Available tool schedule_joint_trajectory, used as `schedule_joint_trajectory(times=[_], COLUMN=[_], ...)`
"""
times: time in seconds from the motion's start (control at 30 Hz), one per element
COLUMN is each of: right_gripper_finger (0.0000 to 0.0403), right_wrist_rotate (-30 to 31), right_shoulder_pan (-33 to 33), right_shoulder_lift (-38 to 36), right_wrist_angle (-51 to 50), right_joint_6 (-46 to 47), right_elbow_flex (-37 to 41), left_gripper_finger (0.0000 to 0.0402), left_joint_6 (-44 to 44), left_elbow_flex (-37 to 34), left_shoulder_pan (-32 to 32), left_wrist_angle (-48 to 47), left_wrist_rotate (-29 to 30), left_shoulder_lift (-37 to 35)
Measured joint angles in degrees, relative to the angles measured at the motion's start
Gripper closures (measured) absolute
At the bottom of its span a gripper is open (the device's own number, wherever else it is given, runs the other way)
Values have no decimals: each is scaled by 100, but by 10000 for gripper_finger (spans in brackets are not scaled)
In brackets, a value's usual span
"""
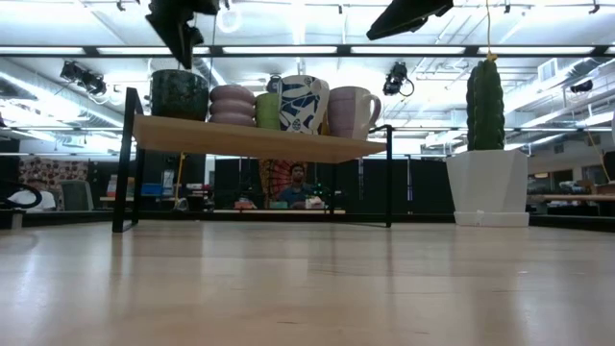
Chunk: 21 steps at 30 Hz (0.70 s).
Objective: Place coffee mugs
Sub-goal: Put the blue mug on the shelf
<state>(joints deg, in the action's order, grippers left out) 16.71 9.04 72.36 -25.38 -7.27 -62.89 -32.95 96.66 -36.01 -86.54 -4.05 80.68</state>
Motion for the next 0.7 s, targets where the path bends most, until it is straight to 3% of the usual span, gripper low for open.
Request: schedule_joint_trajectory(times=[0.2, 0.37, 0.7], right_gripper_finger=[252, 252, 252], right_wrist_rotate=[2, -51, -181], right_shoulder_pan=[-5, -33, 594], right_shoulder_lift=[0, 0, 0], right_wrist_angle=[-44, -522, -1683], right_joint_6=[-40, 191, 809], right_elbow_flex=[0, 0, 2], left_gripper_finger=[239, 239, 239], left_joint_6=[1199, 1655, 2979], left_elbow_flex=[536, 722, -56], left_shoulder_pan=[335, 1133, 2982], left_wrist_angle=[102, 146, 406], left_wrist_rotate=[304, 711, 880], left_shoulder_lift=[-2, -31, -22])
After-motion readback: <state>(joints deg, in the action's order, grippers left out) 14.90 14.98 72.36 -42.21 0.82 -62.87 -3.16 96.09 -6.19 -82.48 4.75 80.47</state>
